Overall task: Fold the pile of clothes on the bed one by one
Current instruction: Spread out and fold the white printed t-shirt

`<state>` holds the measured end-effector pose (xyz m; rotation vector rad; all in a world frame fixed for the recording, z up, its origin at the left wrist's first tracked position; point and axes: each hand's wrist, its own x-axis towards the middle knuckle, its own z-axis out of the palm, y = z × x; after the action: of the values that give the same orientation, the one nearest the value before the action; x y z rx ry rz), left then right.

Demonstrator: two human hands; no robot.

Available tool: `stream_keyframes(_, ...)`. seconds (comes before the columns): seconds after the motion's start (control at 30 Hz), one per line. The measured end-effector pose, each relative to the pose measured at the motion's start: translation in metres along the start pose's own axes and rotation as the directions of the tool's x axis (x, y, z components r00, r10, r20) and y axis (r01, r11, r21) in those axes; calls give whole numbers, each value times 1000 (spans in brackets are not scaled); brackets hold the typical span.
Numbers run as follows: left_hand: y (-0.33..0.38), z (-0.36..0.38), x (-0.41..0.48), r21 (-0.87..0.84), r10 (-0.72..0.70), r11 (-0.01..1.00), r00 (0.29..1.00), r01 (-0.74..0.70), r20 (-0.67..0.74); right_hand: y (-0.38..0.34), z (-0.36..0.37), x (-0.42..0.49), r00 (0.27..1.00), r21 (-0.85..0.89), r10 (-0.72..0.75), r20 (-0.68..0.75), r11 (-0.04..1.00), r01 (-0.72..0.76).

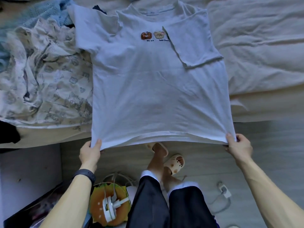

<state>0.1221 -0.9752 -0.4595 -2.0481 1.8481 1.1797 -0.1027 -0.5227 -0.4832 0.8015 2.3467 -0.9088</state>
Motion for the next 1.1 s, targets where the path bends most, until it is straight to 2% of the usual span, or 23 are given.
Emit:
stream_keyframes(0.07,-8,7,6,49,-32,998,999,34,-37,8,9,8,1000,-62,18,-3,998,-18)
stream_keyframes(0.2,-2,21,10,319,-52,946,998,64,-45,-16,30,-5,1000,-320,14,-4,947,-15)
stream_keyframes(0.27,19,34,3,405,38,914,997,-7,-69,-36,45,-18,996,-376,-82,-30,924,65)
stream_keyframes(0.33,49,51,-6,473,258,852,966,-224,-7,-60,65,-28,969,-400,-246,25,886,235)
stream_keyframes(0.4,85,71,-8,500,482,731,870,-464,103,-96,89,-37,918,-412,-377,126,822,394)
stream_keyframes(0.47,123,91,-1,510,661,563,724,-651,196,-140,114,-41,832,-405,-522,187,731,550)
stream_keyframes(0.53,158,110,15,536,759,393,592,-748,270,-184,141,-35,720,-395,-664,199,618,679)
stream_keyframes(0.6,187,125,37,568,798,243,495,-787,344,-229,167,-20,610,-418,-771,181,501,758)
stream_keyframes(0.63,198,130,50,582,797,171,459,-795,392,-250,177,-11,577,-453,-794,188,451,769)
stream_keyframes(0.7,206,134,81,594,764,83,434,-800,478,-277,194,12,611,-551,-746,265,403,731)
stream_keyframes(0.8,193,132,114,598,737,86,455,-797,500,-278,210,37,721,-659,-554,416,363,659)
stream_keyframes(0.93,185,133,121,579,767,65,412,-813,492,-283,216,40,782,-713,-416,463,350,608)
stream_keyframes(1.0,190,132,119,555,772,74,400,-829,494,-291,215,37,801,-735,-352,484,333,591)
stream_keyframes(1.1,207,122,114,523,734,146,446,-840,512,-315,211,33,826,-774,-212,523,287,564)
